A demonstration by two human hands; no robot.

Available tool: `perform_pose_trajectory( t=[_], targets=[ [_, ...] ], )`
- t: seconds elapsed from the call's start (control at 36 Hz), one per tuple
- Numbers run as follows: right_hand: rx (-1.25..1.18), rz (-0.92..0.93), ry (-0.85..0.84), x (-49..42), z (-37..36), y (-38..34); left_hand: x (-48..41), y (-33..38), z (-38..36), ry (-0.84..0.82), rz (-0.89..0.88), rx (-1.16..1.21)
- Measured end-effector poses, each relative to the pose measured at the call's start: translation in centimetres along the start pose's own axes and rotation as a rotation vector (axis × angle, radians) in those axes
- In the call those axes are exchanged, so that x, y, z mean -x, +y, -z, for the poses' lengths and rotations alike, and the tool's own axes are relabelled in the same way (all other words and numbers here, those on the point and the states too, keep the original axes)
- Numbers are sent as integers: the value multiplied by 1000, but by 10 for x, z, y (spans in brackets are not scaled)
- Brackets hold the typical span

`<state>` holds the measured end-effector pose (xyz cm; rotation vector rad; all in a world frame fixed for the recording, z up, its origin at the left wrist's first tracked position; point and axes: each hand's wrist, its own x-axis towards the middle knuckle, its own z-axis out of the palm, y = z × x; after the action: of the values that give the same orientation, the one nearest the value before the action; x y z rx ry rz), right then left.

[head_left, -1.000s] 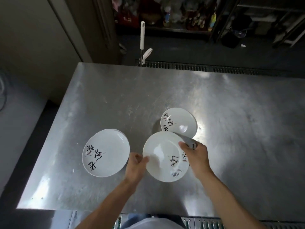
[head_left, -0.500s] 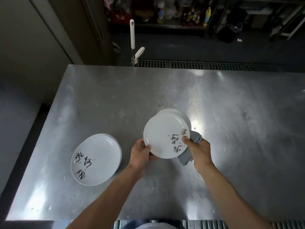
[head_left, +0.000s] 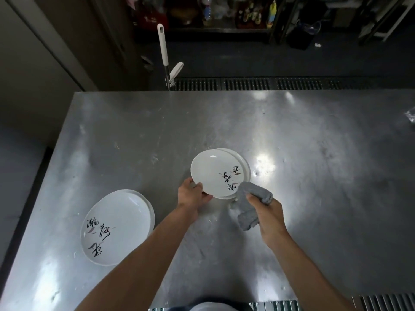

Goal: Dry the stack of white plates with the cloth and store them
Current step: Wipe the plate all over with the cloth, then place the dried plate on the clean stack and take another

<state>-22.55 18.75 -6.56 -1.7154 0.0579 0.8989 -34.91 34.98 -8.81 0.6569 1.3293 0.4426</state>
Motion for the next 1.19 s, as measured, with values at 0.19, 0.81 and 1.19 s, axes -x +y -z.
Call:
perform_pose_trajectory(
  t=[0.19, 0.81, 1.19],
  targets=[
    [56, 108, -79, 14, -4, -7, -8, -2, -1, -20, -40, -195],
    [546, 561, -450, 53, -121, -11, 54, 39, 147, 202, -332, -609],
    [648, 495, -590, 83, -219, 44, 92, 22, 291, 494, -269, -529]
  ],
)
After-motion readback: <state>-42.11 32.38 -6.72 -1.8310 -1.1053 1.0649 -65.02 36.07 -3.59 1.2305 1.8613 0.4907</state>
